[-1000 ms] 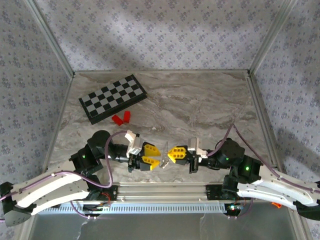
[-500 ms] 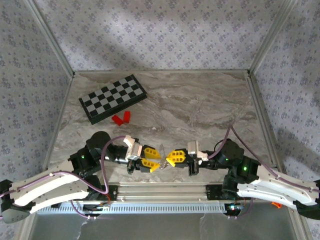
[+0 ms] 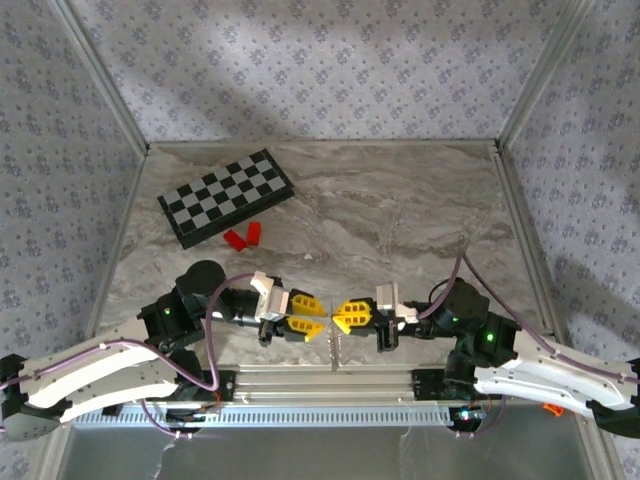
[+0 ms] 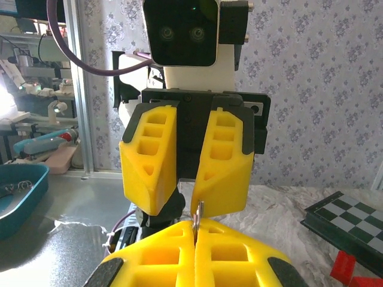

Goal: Put the keys on the keyring

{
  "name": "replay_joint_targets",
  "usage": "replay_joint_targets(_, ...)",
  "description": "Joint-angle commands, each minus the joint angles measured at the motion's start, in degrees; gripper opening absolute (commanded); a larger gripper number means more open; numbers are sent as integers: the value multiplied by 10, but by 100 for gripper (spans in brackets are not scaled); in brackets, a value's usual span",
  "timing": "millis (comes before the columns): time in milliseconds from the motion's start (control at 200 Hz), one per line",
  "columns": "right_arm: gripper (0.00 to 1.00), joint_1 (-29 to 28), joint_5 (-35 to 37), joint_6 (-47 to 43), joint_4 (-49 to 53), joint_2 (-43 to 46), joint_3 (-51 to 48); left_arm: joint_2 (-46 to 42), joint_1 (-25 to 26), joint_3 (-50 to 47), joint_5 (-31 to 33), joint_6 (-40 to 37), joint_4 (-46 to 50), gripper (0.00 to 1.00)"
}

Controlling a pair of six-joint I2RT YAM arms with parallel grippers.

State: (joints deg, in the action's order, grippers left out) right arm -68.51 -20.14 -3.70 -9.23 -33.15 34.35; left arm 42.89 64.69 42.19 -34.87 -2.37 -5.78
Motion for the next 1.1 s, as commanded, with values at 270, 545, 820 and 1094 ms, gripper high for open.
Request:
replay_joint_targets(270,0,-8,-9,-16,-21,4,1,4,3,14,44,-20,-1,29)
replay_joint_targets(545,0,-8,-12,-19,-16,3,4,11,3,21,50,-25,0,29)
replay_joint_targets(820,0,-9,-9,-27,-5,6,7,-1,3,11,82,-24,-5,28)
replay_joint_targets(1094,0,-9,-6,-33,1,6,8,13,3,17,62,-25,0,29)
